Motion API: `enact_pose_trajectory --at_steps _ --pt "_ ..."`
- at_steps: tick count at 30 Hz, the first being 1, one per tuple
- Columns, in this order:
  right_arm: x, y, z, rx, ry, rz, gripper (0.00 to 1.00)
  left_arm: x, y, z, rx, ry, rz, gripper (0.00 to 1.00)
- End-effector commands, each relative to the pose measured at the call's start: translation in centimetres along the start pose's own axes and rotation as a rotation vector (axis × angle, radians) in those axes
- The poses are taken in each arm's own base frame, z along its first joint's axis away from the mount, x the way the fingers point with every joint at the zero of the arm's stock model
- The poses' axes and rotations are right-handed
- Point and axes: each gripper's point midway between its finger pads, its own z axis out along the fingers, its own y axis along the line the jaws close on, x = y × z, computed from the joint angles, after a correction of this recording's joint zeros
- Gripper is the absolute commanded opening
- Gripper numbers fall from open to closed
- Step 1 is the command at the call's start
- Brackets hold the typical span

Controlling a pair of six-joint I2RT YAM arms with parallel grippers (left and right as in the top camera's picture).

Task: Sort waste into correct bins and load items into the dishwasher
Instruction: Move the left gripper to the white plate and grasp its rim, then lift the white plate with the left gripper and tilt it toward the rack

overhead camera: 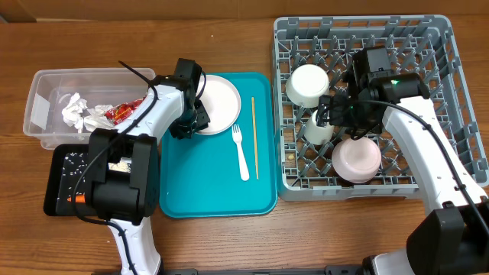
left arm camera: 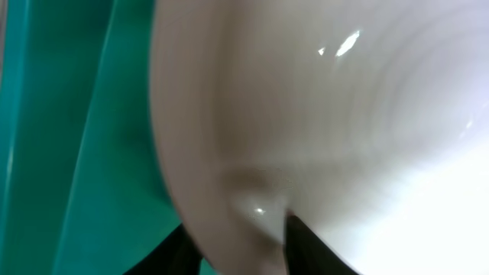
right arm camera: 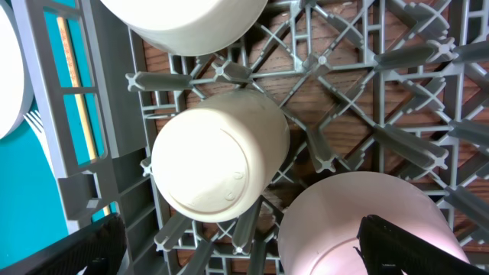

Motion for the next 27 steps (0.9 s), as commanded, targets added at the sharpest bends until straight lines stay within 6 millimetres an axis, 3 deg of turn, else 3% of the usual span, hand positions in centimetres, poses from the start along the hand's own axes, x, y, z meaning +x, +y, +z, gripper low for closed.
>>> enact_pose_trajectory --at_steps 1,4,10,13,22,27 --pt "-0.1 0.2 -0.2 -0.008 -0.007 -0.003 1.00 -0.1 0.3 0.4 -0.007 0.007 -0.004 0.27" --pt "-0.2 0.3 -0.2 -0.008 -0.010 -0.004 1.00 -0.1 0.3 0.4 -0.008 0.007 -0.003 0.17" --pt "-0.2 0.3 -0.2 -0.009 -0.010 -0.004 1.00 -0.1 0.3 0.4 -0.008 0.007 -0.003 0.16" --pt "-0.2 0.3 -0.2 -0.009 -0.011 -0.003 1.00 -0.1 0.3 0.4 -0.008 0.007 -0.003 0.04" --pt "-0.4 0.3 -0.2 -0.010 -0.016 -0.004 1.00 0.3 -0.5 0.1 0.037 0.033 0.061 0.04" --pt "-0.5 0.3 -0.2 -0.012 -0.021 -0.005 1.00 -1.0 -0.9 -2.7 0.050 -0.008 0.090 0.04"
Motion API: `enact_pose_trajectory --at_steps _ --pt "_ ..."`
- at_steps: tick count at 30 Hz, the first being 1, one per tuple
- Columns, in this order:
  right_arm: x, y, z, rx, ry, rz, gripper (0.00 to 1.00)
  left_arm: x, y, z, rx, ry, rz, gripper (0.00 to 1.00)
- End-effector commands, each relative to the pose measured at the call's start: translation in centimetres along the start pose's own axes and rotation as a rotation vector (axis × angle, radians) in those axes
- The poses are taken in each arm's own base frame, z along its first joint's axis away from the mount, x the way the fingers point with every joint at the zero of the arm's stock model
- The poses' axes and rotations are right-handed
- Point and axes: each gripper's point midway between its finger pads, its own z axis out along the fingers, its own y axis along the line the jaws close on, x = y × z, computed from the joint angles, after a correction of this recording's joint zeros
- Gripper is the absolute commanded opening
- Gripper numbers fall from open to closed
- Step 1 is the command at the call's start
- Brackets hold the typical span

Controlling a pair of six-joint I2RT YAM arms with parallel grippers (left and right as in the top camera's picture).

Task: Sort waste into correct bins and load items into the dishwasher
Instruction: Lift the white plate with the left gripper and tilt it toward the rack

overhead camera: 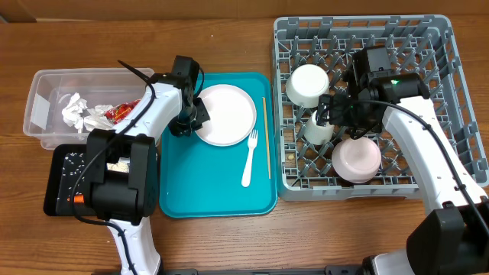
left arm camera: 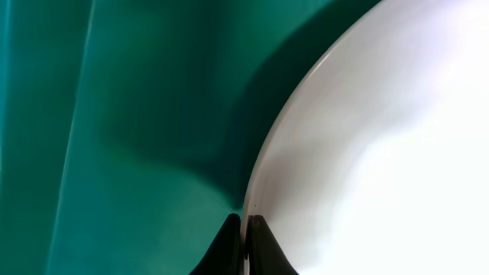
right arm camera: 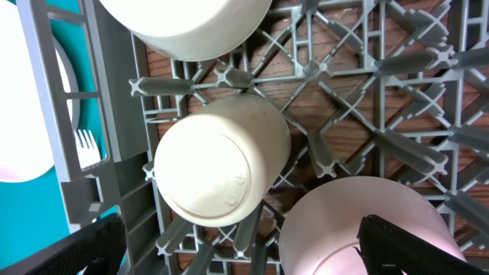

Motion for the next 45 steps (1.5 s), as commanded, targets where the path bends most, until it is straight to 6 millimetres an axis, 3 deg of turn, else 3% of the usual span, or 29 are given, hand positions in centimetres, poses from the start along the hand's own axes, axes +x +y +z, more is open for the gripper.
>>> enact_pose_trajectory --at_steps 1,8,9,11,13,16,21,26,31,40,45 --pt "-0.2 0.2 -0.2 -0.008 -0.009 -0.003 1.00 -1.3 -0.5 -3.0 0.016 -0.049 0.055 0.04" --pt "-0.2 0.3 -0.2 -0.008 -0.009 -0.004 1.00 -3.9 -1.6 -12.5 0.088 -0.238 0.066 0.04" --pt "-0.2 0.3 -0.2 -0.008 -0.009 -0.004 1.00 -3.7 -1.6 -15.0 0.115 -0.276 0.067 0.04" --pt "-0.2 0.3 -0.2 -0.008 -0.009 -0.003 1.00 -2.5 -1.0 -17.7 0.135 -0.296 0.068 0.04" --pt "-0.1 0.2 -0.2 -0.008 -0.007 -0.003 1.00 -1.0 -0.6 -18.8 0.149 -0.268 0.072 0.04" --pt "0.4 0.8 -0.2 -0.042 0.020 -0.001 1.00 0.9 -0.2 -19.1 0.157 -0.199 0.096 0.04" --pt "1.8 4.3 -0.8 -0.253 0.084 -0.052 1.00 4.5 -0.4 -18.1 0.202 -0.032 0.150 0.04" --pt "2.9 7.0 -1.9 -0.435 0.113 -0.176 1.00 5.7 -1.3 -18.3 0.263 0.027 0.175 0.04" --pt "2.8 7.1 -1.9 -0.437 0.110 -0.176 1.00 7.4 -2.9 -18.7 0.338 0.081 0.238 0.04" --pt "3.0 7.2 -2.0 -0.444 0.118 -0.174 1.00 9.3 -4.7 -18.5 0.308 0.069 0.354 0.04" --pt "3.8 8.7 -3.0 -0.565 0.122 -0.282 1.00 9.0 -4.5 -18.2 0.259 0.032 0.370 0.04"
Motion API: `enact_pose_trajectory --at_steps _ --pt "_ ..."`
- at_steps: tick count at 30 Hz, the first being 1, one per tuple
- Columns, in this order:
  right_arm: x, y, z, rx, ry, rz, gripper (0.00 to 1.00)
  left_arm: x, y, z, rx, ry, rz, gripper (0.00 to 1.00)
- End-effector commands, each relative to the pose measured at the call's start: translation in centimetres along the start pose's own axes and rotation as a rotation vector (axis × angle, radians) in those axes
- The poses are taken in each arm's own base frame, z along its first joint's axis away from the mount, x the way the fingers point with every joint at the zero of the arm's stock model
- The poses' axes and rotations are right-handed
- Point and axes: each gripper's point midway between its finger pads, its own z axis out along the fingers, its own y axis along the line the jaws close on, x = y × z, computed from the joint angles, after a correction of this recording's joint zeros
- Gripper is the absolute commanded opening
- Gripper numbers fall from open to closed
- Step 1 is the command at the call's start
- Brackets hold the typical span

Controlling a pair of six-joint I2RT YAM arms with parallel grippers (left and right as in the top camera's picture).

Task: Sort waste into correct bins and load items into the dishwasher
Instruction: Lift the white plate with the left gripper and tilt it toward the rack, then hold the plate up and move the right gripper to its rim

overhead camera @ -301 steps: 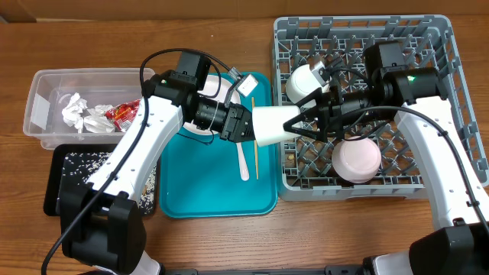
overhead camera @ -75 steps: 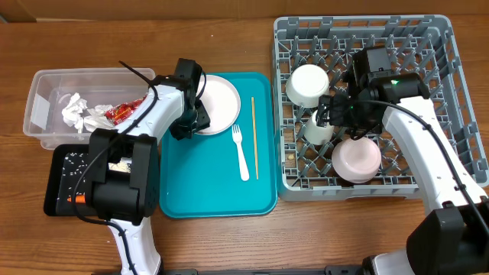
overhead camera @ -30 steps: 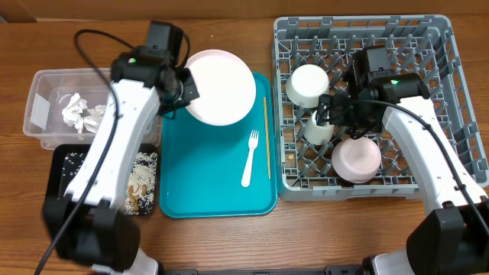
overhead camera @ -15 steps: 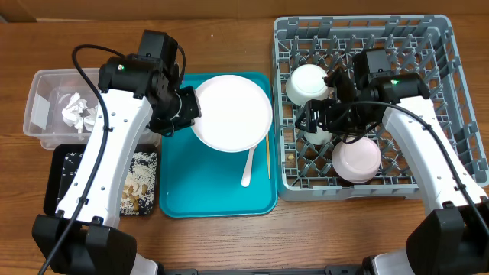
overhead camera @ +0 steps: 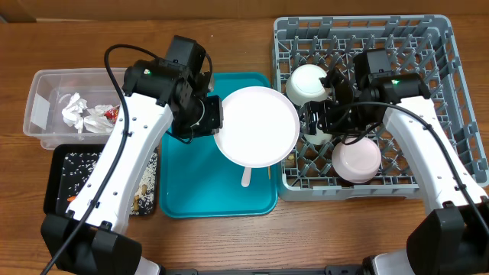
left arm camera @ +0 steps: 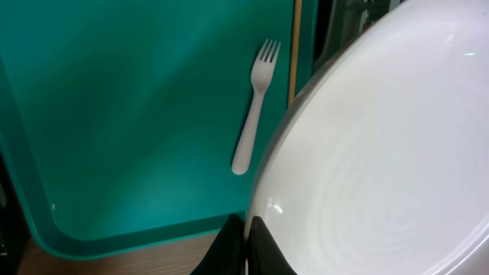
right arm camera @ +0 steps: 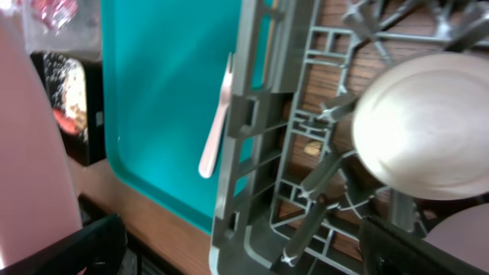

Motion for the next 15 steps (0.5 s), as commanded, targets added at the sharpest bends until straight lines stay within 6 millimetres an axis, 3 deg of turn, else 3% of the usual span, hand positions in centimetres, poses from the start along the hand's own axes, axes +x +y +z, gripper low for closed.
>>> enact_pose_trajectory --at_steps 1,15 --pt "0.2 2.5 -0.2 -0.135 0.002 -0.118 1.00 -0.3 0.5 0.2 -0.048 -0.020 0.028 0.04" --pt "0.2 2.5 -0.3 -0.138 0.001 -0.123 1.00 -1.2 3.3 -0.2 -0.208 -0.079 -0.011 0.04"
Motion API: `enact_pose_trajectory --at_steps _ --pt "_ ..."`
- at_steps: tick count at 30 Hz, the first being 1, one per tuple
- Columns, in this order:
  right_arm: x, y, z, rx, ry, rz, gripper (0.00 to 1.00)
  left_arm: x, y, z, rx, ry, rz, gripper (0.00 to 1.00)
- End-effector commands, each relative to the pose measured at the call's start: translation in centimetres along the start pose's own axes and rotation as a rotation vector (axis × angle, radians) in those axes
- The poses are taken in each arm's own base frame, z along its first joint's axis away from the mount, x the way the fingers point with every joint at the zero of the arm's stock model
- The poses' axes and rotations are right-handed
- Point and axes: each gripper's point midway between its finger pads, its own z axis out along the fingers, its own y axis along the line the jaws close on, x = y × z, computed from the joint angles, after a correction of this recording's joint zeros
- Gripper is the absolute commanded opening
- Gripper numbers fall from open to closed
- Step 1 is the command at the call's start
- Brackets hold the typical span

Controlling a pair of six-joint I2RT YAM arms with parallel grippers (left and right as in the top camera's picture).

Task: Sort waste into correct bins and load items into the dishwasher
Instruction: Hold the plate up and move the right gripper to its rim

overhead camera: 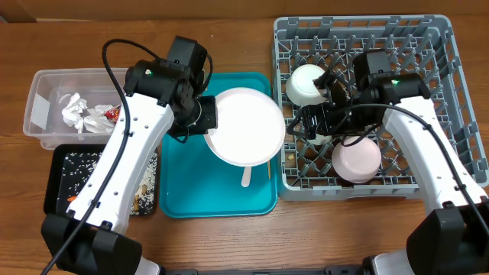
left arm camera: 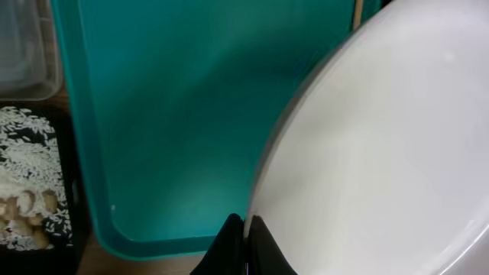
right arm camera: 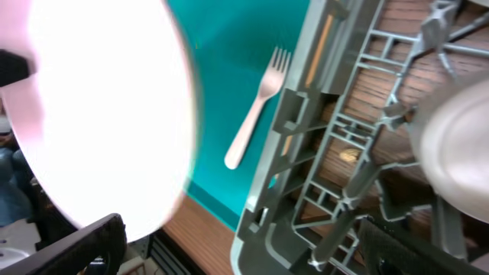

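My left gripper [overhead camera: 205,116] is shut on the left rim of a white plate [overhead camera: 246,126], which it holds in the air above the teal tray [overhead camera: 183,183]. In the left wrist view the fingertips [left arm camera: 246,223] pinch the plate [left arm camera: 367,153] at its edge. My right gripper [overhead camera: 307,122] stands open at the left side of the grey dish rack [overhead camera: 451,92], just right of the plate [right arm camera: 99,114]. On the tray lie a white fork [right arm camera: 258,111] and a wooden stick [right arm camera: 319,50], both mostly hidden under the plate in the overhead view.
The rack holds a white cup [overhead camera: 304,84], a smaller cup [overhead camera: 321,136] and a pink bowl [overhead camera: 356,159], all upside down. A clear bin [overhead camera: 46,107] with crumpled paper and a red wrapper sits at the far left, a black tray [overhead camera: 65,172] of rice below it.
The plate has shifted a little to the left in my left gripper. My right gripper has turned further toward it, so the plate fills more of the right wrist view.
My left gripper was at the plate's left rim while the plate lay on the tray. Then the plate sat further right, with the fork and stick pushed aside. Later it hung lifted near the rack with my right gripper turned toward it, as now.
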Motion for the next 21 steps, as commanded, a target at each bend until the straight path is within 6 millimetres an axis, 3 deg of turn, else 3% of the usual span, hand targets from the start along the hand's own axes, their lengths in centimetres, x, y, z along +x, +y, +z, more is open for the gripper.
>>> enact_pose_trajectory --at_steps 1,21 --pt "-0.3 0.7 -0.1 -0.033 -0.012 -0.024 1.00 -0.4 1.2 0.1 -0.082 -0.030 -0.040 0.04" --pt "-0.4 0.7 -0.1 -0.033 -0.016 -0.027 1.00 1.1 -2.3 0.5 0.042 0.032 -0.004 0.04"
